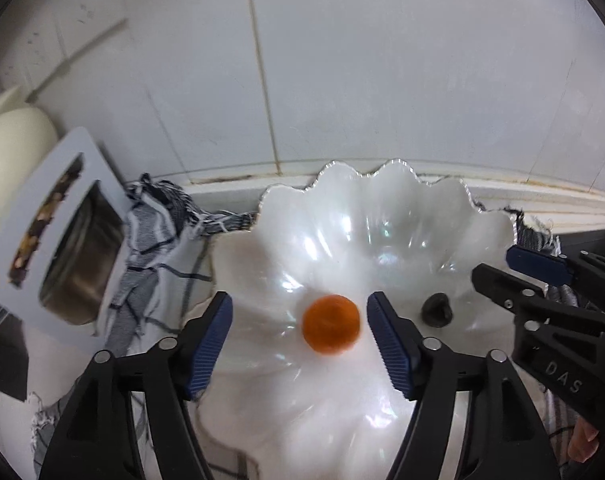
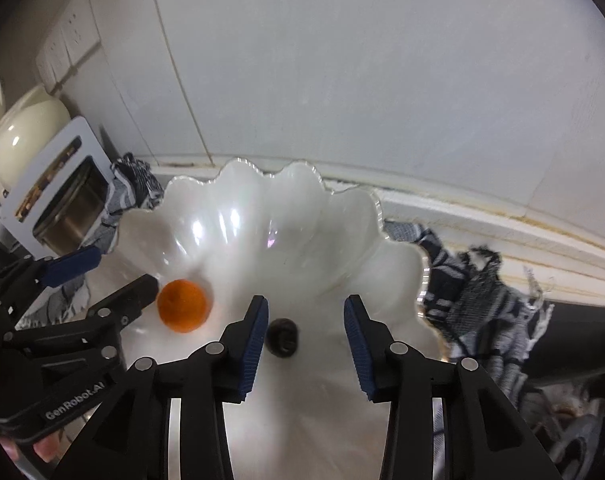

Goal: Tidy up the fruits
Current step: 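Lift both grippers out of the bowl and back over the cloth, then grasp the red date with the left gripper while the right gripper grasps a blueberry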

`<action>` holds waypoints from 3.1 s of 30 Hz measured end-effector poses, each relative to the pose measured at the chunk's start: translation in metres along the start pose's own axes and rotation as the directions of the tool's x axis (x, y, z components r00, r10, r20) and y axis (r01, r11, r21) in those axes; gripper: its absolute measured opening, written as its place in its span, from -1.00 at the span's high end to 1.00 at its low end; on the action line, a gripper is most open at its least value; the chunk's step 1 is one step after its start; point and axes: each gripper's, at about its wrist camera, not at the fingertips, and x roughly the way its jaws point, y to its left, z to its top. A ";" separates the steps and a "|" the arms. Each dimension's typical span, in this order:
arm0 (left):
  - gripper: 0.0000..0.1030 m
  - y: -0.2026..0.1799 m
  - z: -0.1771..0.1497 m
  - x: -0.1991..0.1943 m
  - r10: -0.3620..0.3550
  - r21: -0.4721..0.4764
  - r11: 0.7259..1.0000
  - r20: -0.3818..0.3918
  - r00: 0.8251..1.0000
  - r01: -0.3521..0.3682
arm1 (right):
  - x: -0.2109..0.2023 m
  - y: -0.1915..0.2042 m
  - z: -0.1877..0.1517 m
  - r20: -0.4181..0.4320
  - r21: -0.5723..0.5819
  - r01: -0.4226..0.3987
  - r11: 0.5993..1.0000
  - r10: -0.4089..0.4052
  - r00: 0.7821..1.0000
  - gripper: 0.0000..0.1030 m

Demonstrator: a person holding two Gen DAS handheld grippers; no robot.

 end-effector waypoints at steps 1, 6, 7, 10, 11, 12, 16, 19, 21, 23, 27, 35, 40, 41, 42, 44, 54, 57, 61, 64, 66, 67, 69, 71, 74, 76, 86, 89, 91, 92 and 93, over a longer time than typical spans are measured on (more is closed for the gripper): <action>-0.41 0.001 -0.001 -0.005 0.000 -0.004 1.000 0.010 1.000 0.000 | -0.006 0.000 -0.001 0.011 -0.004 0.003 1.000 -0.003 1.000 0.20; -0.57 0.004 -0.009 -0.048 0.037 -0.002 0.999 0.095 0.995 -0.037 | -0.043 0.003 -0.011 0.070 -0.030 0.014 0.999 -0.012 0.998 0.20; -0.61 0.003 -0.012 -0.057 0.046 0.005 0.999 0.115 0.992 -0.047 | -0.050 0.004 -0.013 0.079 -0.033 0.016 0.999 -0.013 0.997 0.20; -0.72 -0.001 -0.020 -0.088 0.070 0.021 0.997 0.179 0.981 -0.075 | -0.073 0.005 -0.021 0.109 -0.042 -0.005 0.999 0.010 0.994 0.18; -0.74 -0.002 -0.023 -0.095 0.075 0.024 0.996 0.195 0.978 -0.081 | -0.080 0.007 -0.024 0.124 -0.043 -0.011 0.999 0.017 0.992 0.14; -0.74 -0.003 -0.026 -0.103 0.078 0.026 0.996 0.210 0.975 -0.085 | -0.088 0.008 -0.028 0.138 -0.046 -0.014 0.999 0.021 0.990 0.07; -0.74 -0.006 -0.043 -0.134 0.083 0.037 0.995 0.260 0.962 -0.095 | -0.118 0.016 -0.043 0.191 -0.066 0.007 0.998 0.006 0.981 0.06; -0.75 -0.007 -0.057 -0.154 0.072 0.029 0.996 0.278 0.958 -0.083 | -0.141 0.019 -0.057 0.224 -0.070 0.014 0.997 0.002 0.974 0.06; -0.75 -0.007 -0.067 -0.168 0.060 0.023 0.997 0.288 0.956 -0.070 | -0.155 0.019 -0.067 0.242 -0.069 0.010 0.998 0.007 0.970 0.06; -0.75 -0.008 -0.077 -0.180 0.053 0.023 0.998 0.303 0.952 -0.063 | -0.170 0.020 -0.078 0.259 -0.066 -0.001 0.998 0.018 0.966 0.06; -0.75 -0.011 -0.096 -0.202 0.032 0.031 0.999 0.325 0.945 -0.045 | -0.196 0.023 -0.098 0.295 -0.070 0.002 0.998 0.019 0.955 0.06; -0.76 -0.021 -0.137 -0.247 0.017 0.042 0.999 0.366 0.930 -0.035 | -0.240 0.027 -0.136 0.352 -0.071 0.022 0.997 0.004 0.936 0.06; -0.76 -0.027 -0.158 -0.266 0.013 0.055 0.998 0.380 0.925 -0.036 | -0.260 0.030 -0.160 0.369 -0.062 0.007 0.998 0.017 0.929 0.06; -0.77 -0.028 -0.163 -0.269 0.012 0.060 0.997 0.380 0.925 -0.038 | -0.262 0.031 -0.164 0.368 -0.064 0.006 0.998 0.017 0.930 0.06; -0.77 -0.029 -0.167 -0.272 0.015 0.062 0.997 0.380 0.925 -0.042 | -0.264 0.032 -0.169 0.366 -0.064 0.004 0.998 0.020 0.930 0.06; -0.77 -0.030 -0.175 -0.275 0.015 0.068 0.997 0.377 0.926 -0.043 | -0.266 0.034 -0.177 0.362 -0.064 -0.001 0.998 0.024 0.932 0.06; -0.77 -0.034 -0.210 -0.273 -0.003 0.079 0.997 0.314 0.949 -0.023 | -0.265 0.040 -0.212 0.314 -0.078 -0.004 0.997 0.029 0.949 0.06; -0.76 -0.034 -0.221 -0.272 -0.018 0.072 0.997 0.297 0.955 -0.004 | -0.264 0.040 -0.222 0.301 -0.080 0.001 0.997 0.023 0.953 0.06; -0.76 -0.037 -0.231 -0.270 -0.039 0.069 0.997 0.266 0.963 0.021 | -0.261 0.039 -0.233 0.275 -0.078 -0.012 0.997 0.033 0.961 0.06; -0.76 -0.039 -0.238 -0.268 -0.048 0.067 0.997 0.244 0.969 0.032 | -0.257 0.039 -0.241 0.251 -0.078 -0.027 0.997 0.046 0.967 0.06; -0.76 -0.041 -0.243 -0.267 -0.060 0.065 0.997 0.230 0.971 0.046 | -0.255 0.038 -0.246 0.234 -0.077 -0.039 0.996 0.056 0.971 0.06; -0.76 -0.041 -0.245 -0.265 -0.063 0.064 0.997 0.224 0.973 0.049 | -0.253 0.038 -0.249 0.226 -0.076 -0.045 0.996 0.061 0.972 0.06; -0.76 -0.042 -0.249 -0.263 -0.064 0.064 0.997 0.214 0.975 0.051 | -0.250 0.038 -0.254 0.208 -0.077 -0.054 0.996 0.069 0.976 0.06; -0.76 -0.043 -0.255 -0.259 -0.071 0.062 0.996 0.201 0.977 0.060 | -0.247 0.039 -0.260 0.196 -0.079 -0.053 0.995 0.068 0.978 0.06; -0.76 -0.045 -0.261 -0.255 -0.072 0.056 0.996 0.189 0.979 0.063 | -0.243 0.039 -0.267 0.182 -0.085 -0.044 0.995 0.059 0.982 0.06; -0.76 -0.047 -0.265 -0.252 -0.068 0.056 0.997 0.186 0.980 0.059 | -0.241 0.038 -0.271 0.172 -0.089 -0.046 0.995 0.061 0.983 0.06; -0.76 -0.052 -0.282 -0.235 -0.062 0.058 0.997 0.165 0.984 0.053 | -0.228 0.039 -0.288 0.155 -0.127 -0.012 0.992 0.031 0.987 0.06; -0.75 -0.055 -0.287 -0.228 -0.051 0.061 0.997 0.155 0.987 0.042 | -0.221 0.039 -0.293 0.142 -0.135 -0.009 0.991 0.028 0.990 0.06; -0.74 -0.056 -0.290 -0.224 -0.054 0.063 0.997 0.149 0.987 0.045 | -0.217 0.039 -0.296 0.134 -0.135 -0.007 0.991 0.025 0.991 0.07; -0.74 -0.057 -0.291 -0.221 -0.054 0.065 0.997 0.145 0.988 0.045 | -0.215 0.039 -0.297 0.131 -0.135 -0.007 0.991 0.024 0.991 0.07; -0.73 -0.058 -0.293 -0.217 -0.052 0.068 0.997 0.139 0.989 0.043 | -0.212 0.038 -0.298 0.124 -0.134 -0.007 0.991 0.023 0.992 0.07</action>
